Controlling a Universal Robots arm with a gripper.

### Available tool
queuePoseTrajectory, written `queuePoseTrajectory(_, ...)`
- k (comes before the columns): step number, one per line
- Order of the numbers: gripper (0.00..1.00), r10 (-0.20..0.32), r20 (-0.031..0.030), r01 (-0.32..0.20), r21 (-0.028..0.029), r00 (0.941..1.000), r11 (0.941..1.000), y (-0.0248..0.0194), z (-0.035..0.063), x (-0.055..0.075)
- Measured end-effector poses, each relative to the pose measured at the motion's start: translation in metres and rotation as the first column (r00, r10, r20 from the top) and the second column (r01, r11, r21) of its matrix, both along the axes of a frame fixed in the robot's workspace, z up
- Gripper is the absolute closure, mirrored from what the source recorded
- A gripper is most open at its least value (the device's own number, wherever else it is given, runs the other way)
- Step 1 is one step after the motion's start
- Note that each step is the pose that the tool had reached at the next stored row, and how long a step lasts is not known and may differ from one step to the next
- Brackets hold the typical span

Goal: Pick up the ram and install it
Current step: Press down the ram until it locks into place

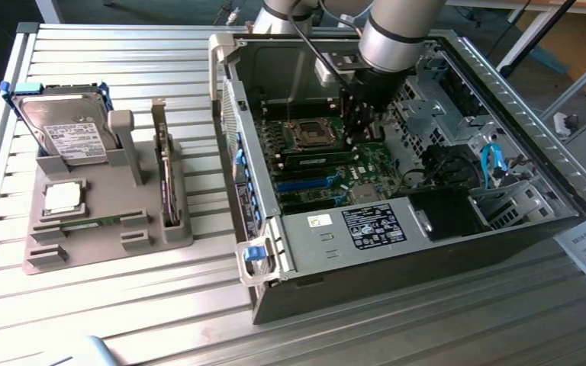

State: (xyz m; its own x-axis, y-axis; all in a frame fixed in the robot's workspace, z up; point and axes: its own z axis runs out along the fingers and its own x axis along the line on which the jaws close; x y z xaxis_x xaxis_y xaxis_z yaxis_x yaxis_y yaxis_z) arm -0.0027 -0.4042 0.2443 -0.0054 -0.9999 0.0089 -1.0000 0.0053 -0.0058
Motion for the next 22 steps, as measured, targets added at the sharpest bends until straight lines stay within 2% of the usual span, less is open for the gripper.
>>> queuePoseTrajectory(10, 0.89, 0.000, 0.0022, 0.000, 0.0000, 1.0000, 1.0000, 0.0000, 0.0000, -0.015)
queuePoseTrajectory(15, 0.89, 0.000, 0.0044, 0.000, 0.0000, 1.0000, 1.0000, 0.0000, 0.0000, -0.026)
queuePoseTrajectory(22, 0.89, 0.000, 0.0050, 0.000, -0.0001, 1.0000, 1.0000, 0.0000, 0.0000, -0.030)
